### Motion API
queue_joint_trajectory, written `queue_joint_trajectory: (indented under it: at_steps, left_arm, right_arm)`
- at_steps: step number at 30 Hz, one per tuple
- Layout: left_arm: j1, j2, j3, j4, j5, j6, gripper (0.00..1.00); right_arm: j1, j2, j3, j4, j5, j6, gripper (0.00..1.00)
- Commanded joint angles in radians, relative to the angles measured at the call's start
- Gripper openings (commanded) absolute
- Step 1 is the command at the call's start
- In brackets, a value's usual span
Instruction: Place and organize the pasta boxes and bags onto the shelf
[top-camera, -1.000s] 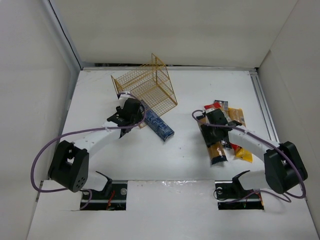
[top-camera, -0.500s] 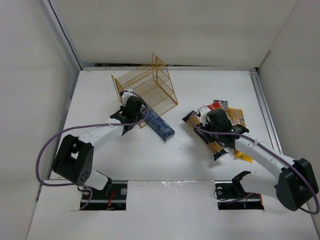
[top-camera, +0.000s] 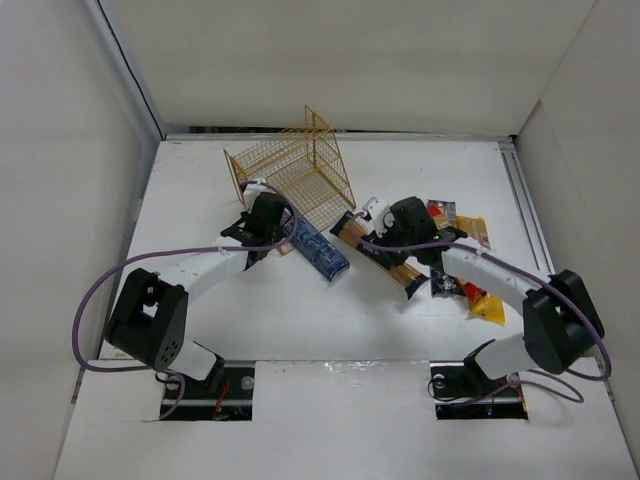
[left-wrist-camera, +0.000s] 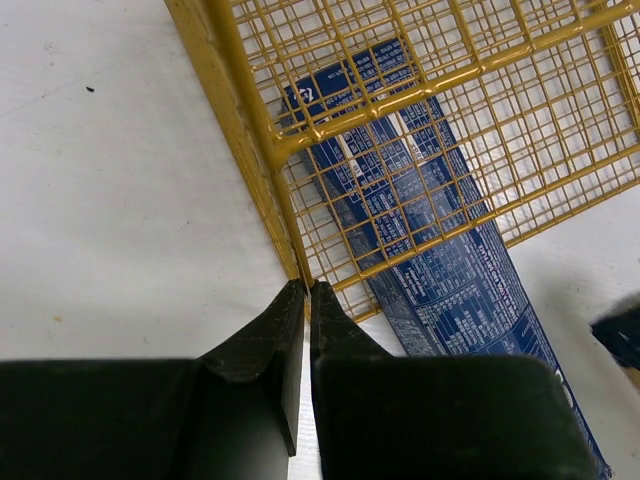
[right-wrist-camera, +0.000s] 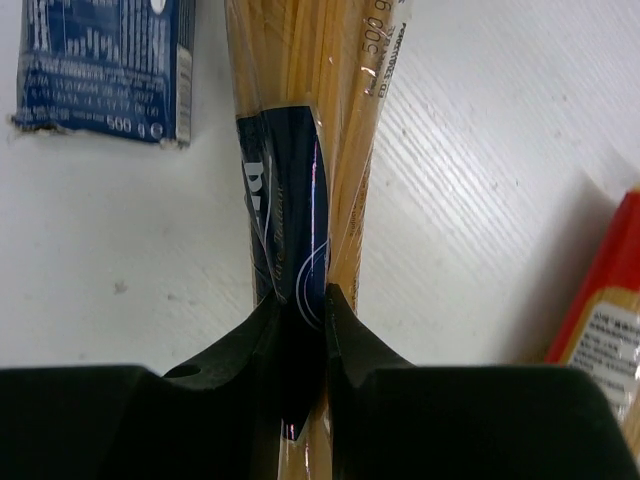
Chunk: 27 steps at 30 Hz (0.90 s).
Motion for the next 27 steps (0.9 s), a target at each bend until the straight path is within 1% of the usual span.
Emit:
queue_joint_trajectory:
  at_steps: [1,5,8,9,12,13,21,25,27]
  left_arm:
    - [-0.002,0.002,0.014,0.038,0.035,-0.016,0.0]
    - [-0.002,0.002,0.003,0.048,0.044,-0.027,0.0]
    - [-0.002,0.002,-0.006,0.057,0.067,-0.027,0.0]
    - [-0.002,0.002,-0.006,0.057,0.067,-0.027,0.0]
    - [-0.002,0.002,-0.006,0.066,0.076,-0.027,0.0]
    - [-0.002,0.002,-0.006,0.066,0.088,-0.027,0.0]
    - [-0.002,-0.007,-0.019,0.107,0.142,-0.027,0.0]
    - [-0.002,0.013,-0.008,0.107,0.142,-0.018,0.0]
    - [-0.002,0.022,0.001,0.107,0.151,-0.018,0.0]
  right_arm:
    - [0.012,0.043,0.132,0.181,-0.038,-0.021,0.0]
    - [0.022,0.14,0.205,0.236,-0.084,-0.021,0.0]
    - [0.022,0.265,0.309,0.247,-0.127,-0.001,0.0]
    - [0.034,0.266,0.31,0.247,-0.136,-0.001,0.0]
    - [0.043,0.347,0.377,0.276,-0.179,0.008,0.0]
    - [0.043,0.388,0.42,0.277,-0.179,0.017,0.0]
    - [0.065,0.545,0.604,0.286,-0.216,0.053,0.0]
    - [0.086,0.615,0.681,0.31,-0.207,0.053,0.0]
    - [0.086,0.638,0.692,0.327,-0.196,0.042,0.0]
